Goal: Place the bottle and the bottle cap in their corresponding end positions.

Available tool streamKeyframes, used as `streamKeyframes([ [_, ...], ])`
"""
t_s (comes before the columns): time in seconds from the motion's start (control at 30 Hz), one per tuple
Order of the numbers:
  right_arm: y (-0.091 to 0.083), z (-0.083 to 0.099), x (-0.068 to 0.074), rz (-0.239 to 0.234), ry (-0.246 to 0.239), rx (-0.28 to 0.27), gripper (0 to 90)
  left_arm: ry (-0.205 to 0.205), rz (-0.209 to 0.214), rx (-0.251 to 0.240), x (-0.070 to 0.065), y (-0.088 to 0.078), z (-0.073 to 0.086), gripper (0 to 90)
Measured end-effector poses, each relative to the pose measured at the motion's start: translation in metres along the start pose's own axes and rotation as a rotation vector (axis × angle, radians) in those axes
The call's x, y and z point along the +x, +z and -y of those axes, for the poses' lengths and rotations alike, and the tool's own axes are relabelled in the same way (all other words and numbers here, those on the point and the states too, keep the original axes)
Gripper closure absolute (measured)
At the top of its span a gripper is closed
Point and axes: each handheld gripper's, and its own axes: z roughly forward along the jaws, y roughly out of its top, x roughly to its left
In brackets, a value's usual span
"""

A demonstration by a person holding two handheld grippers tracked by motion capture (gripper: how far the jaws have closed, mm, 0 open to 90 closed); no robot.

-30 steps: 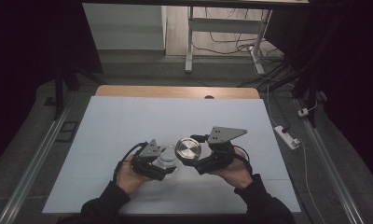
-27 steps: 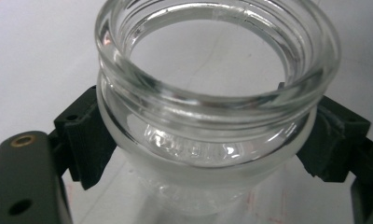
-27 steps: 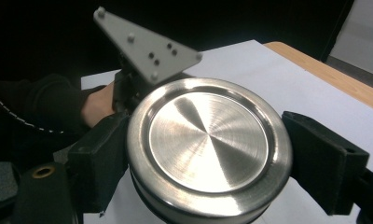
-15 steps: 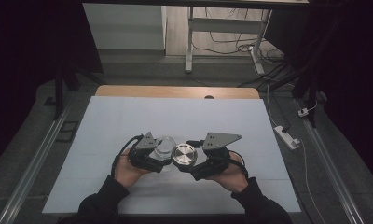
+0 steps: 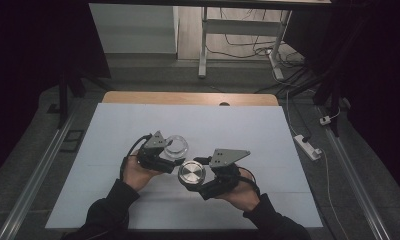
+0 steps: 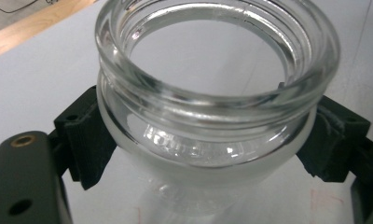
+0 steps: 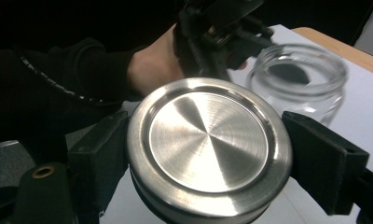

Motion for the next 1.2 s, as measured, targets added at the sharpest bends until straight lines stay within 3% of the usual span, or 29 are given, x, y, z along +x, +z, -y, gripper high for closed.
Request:
streamKeyframes([
  [0.57,0.023,0.026,0.002,-0.022,-0.003,0.036,18.0,0.0,-0.015,0.005,0.018,0.017,-0.011,16.1],
  [1.2,0.052,0.059,-0.001,-0.014,-0.001,0.098,18.0,0.03,-0.009,0.009,0.022,0.049,-0.021,16.1],
])
